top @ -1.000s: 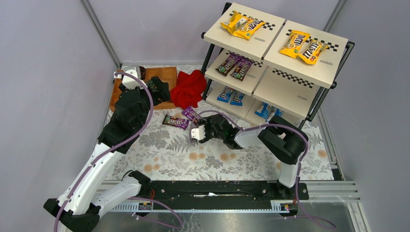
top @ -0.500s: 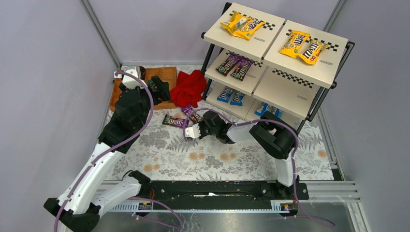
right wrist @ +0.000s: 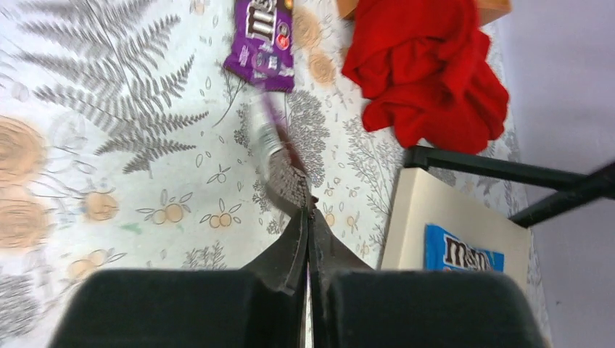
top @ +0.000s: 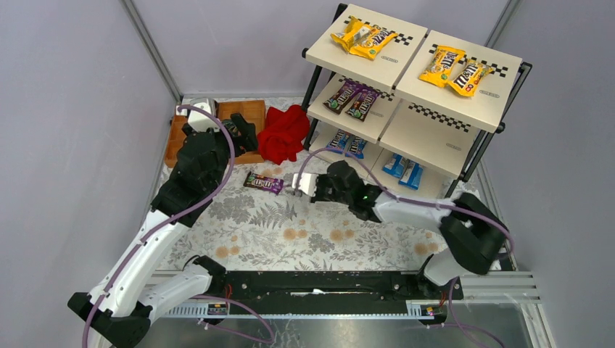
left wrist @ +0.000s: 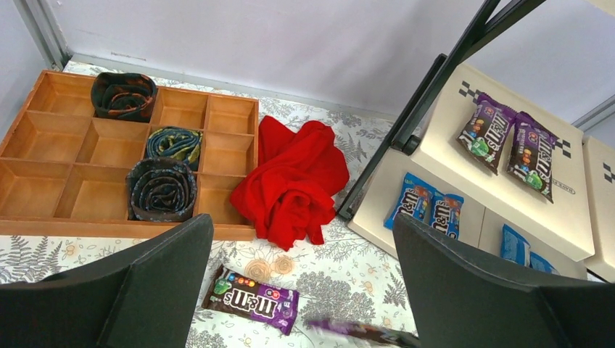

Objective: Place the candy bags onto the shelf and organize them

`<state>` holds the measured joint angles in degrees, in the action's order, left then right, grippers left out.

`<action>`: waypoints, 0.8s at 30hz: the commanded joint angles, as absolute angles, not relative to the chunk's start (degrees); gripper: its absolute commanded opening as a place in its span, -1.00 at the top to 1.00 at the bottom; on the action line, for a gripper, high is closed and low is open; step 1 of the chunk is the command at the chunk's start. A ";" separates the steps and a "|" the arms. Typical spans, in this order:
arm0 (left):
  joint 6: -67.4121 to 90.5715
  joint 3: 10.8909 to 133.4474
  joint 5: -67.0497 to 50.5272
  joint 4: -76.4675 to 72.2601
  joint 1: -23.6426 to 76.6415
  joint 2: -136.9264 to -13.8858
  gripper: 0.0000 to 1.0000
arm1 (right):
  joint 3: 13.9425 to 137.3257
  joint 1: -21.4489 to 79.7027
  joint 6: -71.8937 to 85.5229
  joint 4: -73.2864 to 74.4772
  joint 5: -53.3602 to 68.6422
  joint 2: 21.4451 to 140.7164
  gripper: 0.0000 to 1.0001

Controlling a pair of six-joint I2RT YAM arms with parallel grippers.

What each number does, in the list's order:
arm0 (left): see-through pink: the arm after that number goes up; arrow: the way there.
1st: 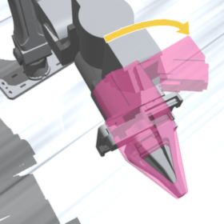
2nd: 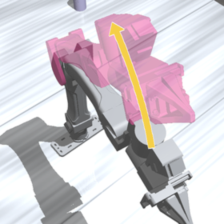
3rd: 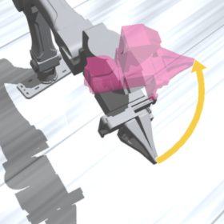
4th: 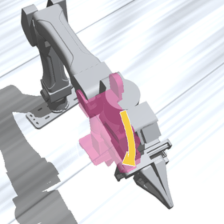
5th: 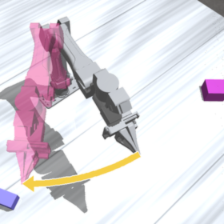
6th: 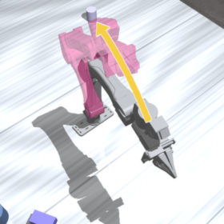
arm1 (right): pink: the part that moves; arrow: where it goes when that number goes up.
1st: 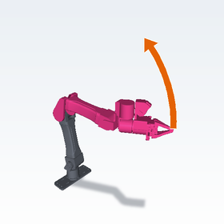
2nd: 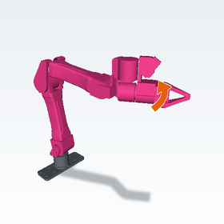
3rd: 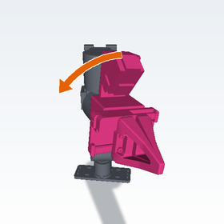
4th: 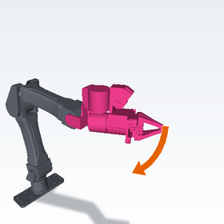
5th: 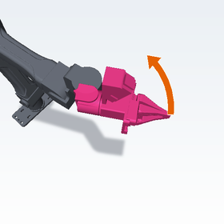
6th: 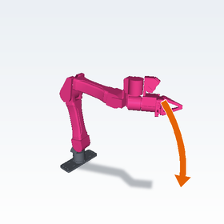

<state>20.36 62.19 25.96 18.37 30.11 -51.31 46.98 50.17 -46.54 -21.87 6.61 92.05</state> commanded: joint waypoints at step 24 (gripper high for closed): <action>21.18 62.05 23.32 16.36 30.75 -50.74 -0.97 | 72.08 49.79 -37.22 36.82 -50.39 51.54 1.00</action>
<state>20.97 62.19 24.01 18.41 30.48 -52.10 69.67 50.00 -32.18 33.85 -38.30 50.43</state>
